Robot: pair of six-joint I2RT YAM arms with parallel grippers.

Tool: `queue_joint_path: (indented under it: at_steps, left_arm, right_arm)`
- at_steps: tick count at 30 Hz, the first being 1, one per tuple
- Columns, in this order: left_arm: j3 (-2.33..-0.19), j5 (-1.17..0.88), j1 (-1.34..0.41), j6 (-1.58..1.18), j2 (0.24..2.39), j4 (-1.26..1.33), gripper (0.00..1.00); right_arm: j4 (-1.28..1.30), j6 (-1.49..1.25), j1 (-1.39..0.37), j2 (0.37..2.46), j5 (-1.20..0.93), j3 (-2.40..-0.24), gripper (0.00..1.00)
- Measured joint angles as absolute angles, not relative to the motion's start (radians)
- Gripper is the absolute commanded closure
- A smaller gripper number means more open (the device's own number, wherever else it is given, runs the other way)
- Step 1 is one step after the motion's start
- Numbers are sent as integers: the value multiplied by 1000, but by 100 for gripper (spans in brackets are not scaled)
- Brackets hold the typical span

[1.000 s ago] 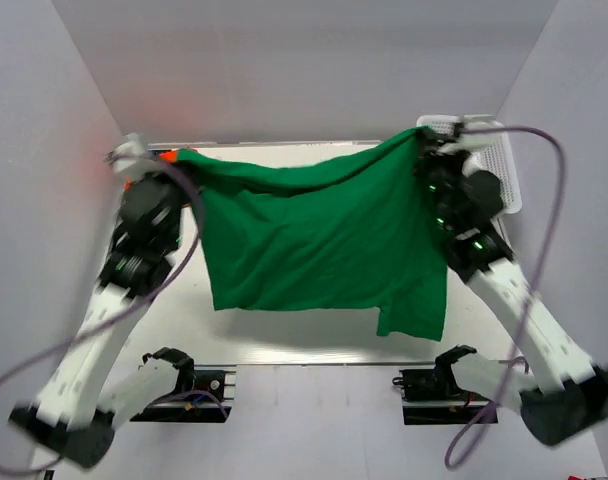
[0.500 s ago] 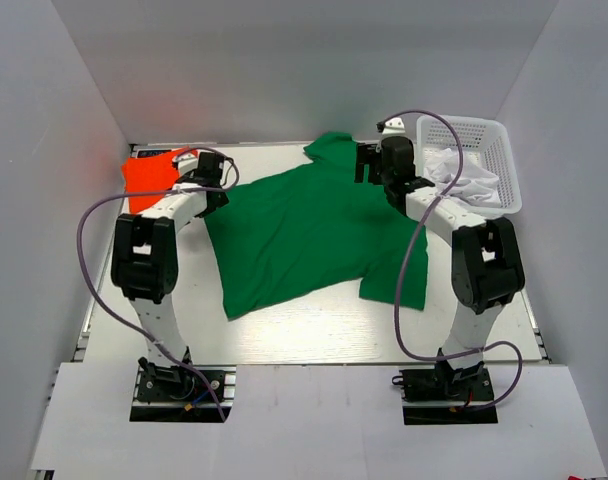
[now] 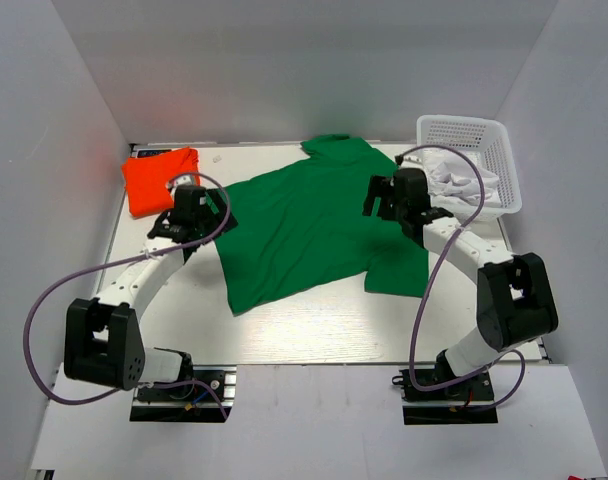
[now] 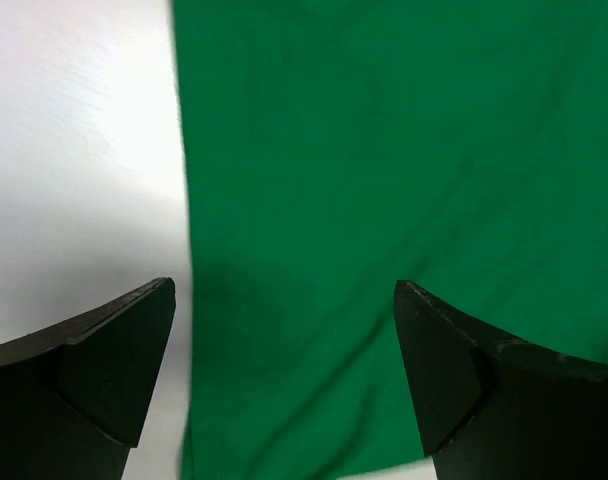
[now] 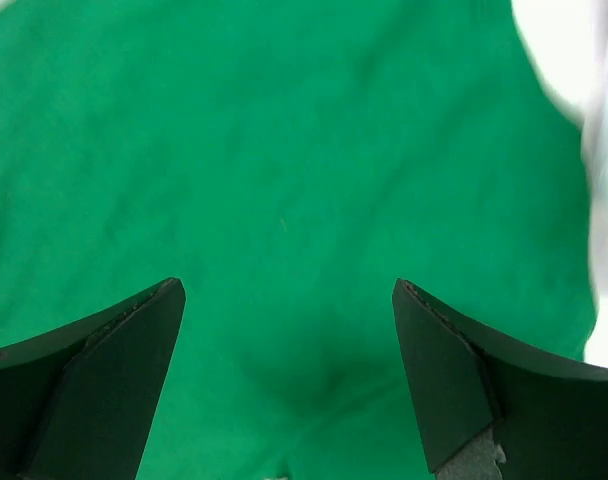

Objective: Fold and stack the t-shirts
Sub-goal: Flatten out the tshirt

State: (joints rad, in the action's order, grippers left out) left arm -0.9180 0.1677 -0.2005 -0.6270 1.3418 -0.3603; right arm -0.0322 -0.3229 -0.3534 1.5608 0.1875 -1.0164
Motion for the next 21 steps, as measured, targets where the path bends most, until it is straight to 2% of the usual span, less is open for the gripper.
queue_joint_path:
  at_steps: [5, 11, 16, 21]
  left_arm:
    - [-772, -46, -213, -608, 1327, -230, 0]
    - [-751, -194, -241, -592, 1429, -95, 0]
    - [-750, -188, -245, -590, 1549, -84, 0]
    - [-770, -131, -240, -596, 1575, -84, 0]
  right_arm:
    - [2, -380, -353, 1557, 179, -925, 10]
    - [1, -424, -356, 1567, 148, -863, 10]
    - [0, -466, -368, 1575, 127, -786, 10]
    - [-43, -504, -398, 1520, 120, -694, 10]
